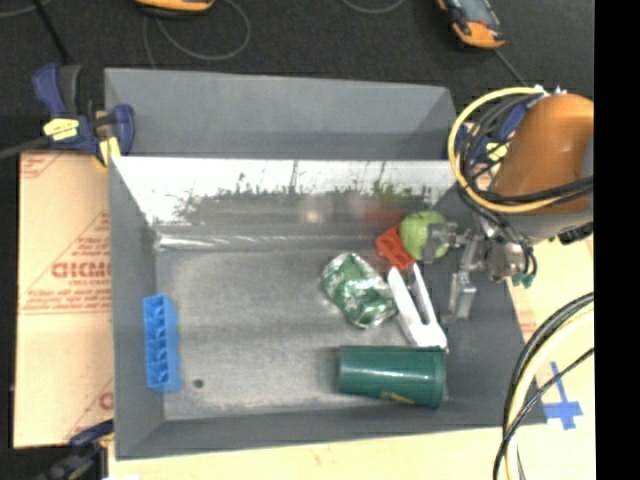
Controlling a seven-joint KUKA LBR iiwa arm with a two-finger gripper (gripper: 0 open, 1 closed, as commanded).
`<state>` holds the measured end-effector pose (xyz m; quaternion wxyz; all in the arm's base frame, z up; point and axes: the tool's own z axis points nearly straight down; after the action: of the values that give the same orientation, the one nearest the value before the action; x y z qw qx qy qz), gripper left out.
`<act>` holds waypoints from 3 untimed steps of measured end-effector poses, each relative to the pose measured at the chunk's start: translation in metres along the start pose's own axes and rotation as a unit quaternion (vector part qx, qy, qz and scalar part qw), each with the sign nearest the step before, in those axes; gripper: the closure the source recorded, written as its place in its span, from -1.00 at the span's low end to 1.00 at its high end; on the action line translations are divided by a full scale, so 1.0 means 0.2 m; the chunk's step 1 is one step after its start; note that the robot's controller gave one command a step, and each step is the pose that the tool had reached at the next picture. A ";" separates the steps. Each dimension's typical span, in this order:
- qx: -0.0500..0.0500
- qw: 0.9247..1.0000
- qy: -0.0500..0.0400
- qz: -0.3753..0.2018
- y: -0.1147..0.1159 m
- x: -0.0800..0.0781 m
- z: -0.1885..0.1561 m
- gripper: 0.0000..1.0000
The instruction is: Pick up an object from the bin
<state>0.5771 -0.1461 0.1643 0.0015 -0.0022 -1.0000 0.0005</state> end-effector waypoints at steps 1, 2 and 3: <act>0.001 1.000 -0.004 -0.001 0.00 -0.01 -0.02 -1.00; 0.002 1.000 -0.008 -0.019 0.09 0.02 0.18 -1.00; 0.000 1.000 -0.005 -0.001 0.16 -0.01 0.41 -1.00</act>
Offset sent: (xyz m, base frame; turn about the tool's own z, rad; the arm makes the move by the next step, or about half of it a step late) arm -0.0162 0.0465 -0.0943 -0.0980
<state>0.5800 -0.1146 0.0821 -0.0033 -0.0011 -1.0000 0.0000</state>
